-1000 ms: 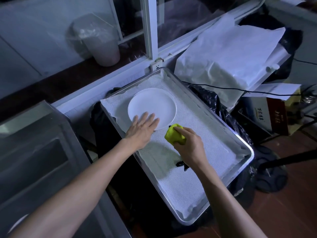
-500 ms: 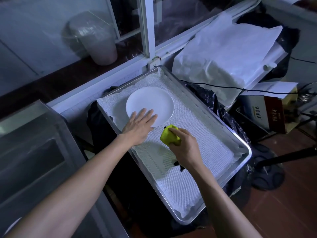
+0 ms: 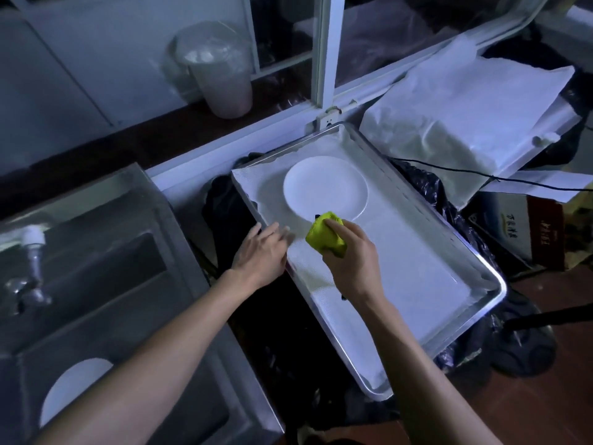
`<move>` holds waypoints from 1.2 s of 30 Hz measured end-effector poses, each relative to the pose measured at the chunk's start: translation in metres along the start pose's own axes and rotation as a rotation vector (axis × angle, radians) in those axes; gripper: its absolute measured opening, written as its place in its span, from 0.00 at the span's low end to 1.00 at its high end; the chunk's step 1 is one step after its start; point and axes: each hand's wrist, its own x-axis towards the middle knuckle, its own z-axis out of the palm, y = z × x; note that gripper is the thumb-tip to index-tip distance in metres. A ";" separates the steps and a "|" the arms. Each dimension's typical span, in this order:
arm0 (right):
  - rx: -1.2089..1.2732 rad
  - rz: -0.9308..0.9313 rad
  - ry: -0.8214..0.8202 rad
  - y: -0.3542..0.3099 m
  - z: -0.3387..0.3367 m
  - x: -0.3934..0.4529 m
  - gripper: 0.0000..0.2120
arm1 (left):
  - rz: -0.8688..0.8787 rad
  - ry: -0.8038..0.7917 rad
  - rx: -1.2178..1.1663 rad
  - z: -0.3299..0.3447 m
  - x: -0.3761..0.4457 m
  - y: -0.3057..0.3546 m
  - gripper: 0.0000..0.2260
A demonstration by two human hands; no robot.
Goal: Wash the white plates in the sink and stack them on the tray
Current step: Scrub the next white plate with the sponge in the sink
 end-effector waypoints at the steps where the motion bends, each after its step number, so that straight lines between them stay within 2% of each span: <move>1: 0.012 -0.018 -0.012 -0.010 0.010 -0.004 0.29 | -0.032 -0.019 0.004 -0.003 -0.013 -0.006 0.14; 4: 0.026 -0.061 -0.069 -0.034 0.039 -0.014 0.29 | -0.124 -0.104 -0.013 -0.011 -0.053 -0.024 0.13; 10: -0.016 -0.209 -0.235 -0.105 0.130 -0.054 0.29 | -0.419 -0.245 -0.096 -0.023 -0.181 -0.086 0.15; 13: -0.014 -0.266 -0.318 -0.135 0.180 -0.079 0.28 | -0.543 -0.219 -0.138 -0.027 -0.252 -0.120 0.12; 17: -0.014 -0.309 -0.428 -0.172 0.253 -0.118 0.27 | -0.707 -0.154 -0.212 -0.024 -0.348 -0.161 0.16; 21: -0.074 -0.350 -0.545 -0.200 0.330 -0.160 0.26 | -0.955 -0.097 -0.339 -0.015 -0.436 -0.192 0.14; 26: -0.104 -0.326 -0.690 -0.218 0.407 -0.208 0.26 | -1.212 -0.085 -0.504 0.006 -0.525 -0.219 0.20; 30: -0.122 -0.330 -0.749 -0.221 0.452 -0.233 0.26 | -1.341 -0.068 -0.604 0.027 -0.571 -0.238 0.21; 36: -0.188 -0.363 -0.832 -0.211 0.504 -0.250 0.25 | -1.504 -0.095 -0.758 0.065 -0.596 -0.264 0.22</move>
